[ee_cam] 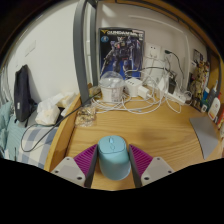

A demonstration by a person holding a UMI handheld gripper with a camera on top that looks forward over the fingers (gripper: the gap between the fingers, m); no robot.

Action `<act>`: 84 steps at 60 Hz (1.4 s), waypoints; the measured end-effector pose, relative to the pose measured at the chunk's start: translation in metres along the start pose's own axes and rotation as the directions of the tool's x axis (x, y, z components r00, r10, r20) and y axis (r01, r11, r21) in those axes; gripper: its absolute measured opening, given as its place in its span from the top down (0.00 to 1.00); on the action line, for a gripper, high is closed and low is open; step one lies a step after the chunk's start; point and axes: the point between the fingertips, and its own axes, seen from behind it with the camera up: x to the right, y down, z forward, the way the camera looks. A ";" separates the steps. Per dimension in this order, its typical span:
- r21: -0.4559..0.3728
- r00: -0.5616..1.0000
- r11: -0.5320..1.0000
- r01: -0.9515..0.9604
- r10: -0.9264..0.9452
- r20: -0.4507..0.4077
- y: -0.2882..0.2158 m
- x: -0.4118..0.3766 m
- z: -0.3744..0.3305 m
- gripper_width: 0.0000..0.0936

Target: Arrange mouse

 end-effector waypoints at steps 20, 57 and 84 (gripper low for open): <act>-0.033 1.000 0.999 0.017 -0.018 -0.002 0.000 0.005 0.002 0.58; 0.313 0.997 0.949 0.031 -0.009 -0.073 -0.199 0.232 -0.144 0.58; 0.109 0.997 0.994 -0.014 0.023 -0.079 -0.108 0.437 -0.070 0.58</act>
